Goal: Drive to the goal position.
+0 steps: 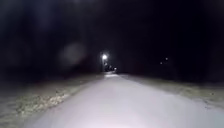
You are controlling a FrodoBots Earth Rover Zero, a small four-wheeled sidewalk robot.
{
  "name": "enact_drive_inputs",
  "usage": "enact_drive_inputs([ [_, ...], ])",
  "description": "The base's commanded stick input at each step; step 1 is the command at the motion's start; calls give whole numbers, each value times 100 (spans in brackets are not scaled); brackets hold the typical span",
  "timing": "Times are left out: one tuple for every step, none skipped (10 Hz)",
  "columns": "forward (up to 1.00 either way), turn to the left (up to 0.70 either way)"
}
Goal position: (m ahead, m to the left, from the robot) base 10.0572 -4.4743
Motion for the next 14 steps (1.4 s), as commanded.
enact_drive_inputs([
  [70,14],
  [70,14],
  [70,14],
  [70,14],
  [70,14],
  [70,14],
  [70,0],
  [70,0],
  [70,0],
  [70,0],
  [70,0],
  [70,0],
  [70,0],
  [70,0],
])
